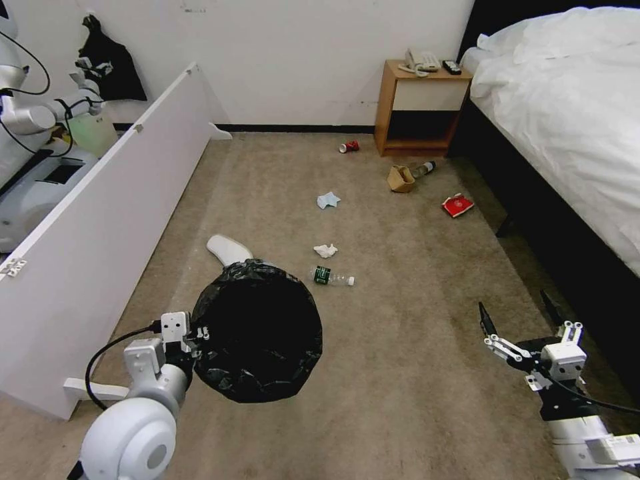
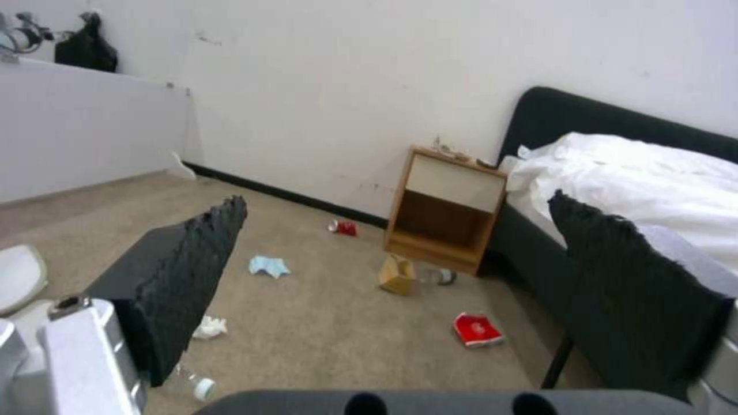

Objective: Pick up the trash bin, then pick up the garbage from the floor and place it into the trash bin.

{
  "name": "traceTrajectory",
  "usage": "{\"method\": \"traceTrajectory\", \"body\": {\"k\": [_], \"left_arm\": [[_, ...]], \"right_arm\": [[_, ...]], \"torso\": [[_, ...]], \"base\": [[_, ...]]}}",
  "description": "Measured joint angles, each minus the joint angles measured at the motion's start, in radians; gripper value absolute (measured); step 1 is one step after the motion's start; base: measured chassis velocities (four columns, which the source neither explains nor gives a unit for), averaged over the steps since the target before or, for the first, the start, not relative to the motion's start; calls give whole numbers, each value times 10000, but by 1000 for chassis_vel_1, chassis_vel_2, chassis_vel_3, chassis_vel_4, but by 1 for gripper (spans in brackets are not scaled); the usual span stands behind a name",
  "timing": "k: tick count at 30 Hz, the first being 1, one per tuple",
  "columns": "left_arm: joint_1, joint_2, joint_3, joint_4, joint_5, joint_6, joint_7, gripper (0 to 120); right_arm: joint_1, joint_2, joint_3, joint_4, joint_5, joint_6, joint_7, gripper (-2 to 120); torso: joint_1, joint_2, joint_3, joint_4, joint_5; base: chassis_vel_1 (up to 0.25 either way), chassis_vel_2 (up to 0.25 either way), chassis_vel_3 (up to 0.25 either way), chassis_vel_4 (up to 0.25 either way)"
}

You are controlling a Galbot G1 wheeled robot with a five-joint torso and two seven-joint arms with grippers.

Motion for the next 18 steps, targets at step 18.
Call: {"method": "traceTrajectory", "body": {"k": [18], "left_arm": [[753,-924,-201,-143,1971,-721,577,1]], "right_arm": [[155,-64,-160,-159,52,-169,93,100]], "torso": [[0,0,0,0,2]], "base": [[0,0,0,0]]}}
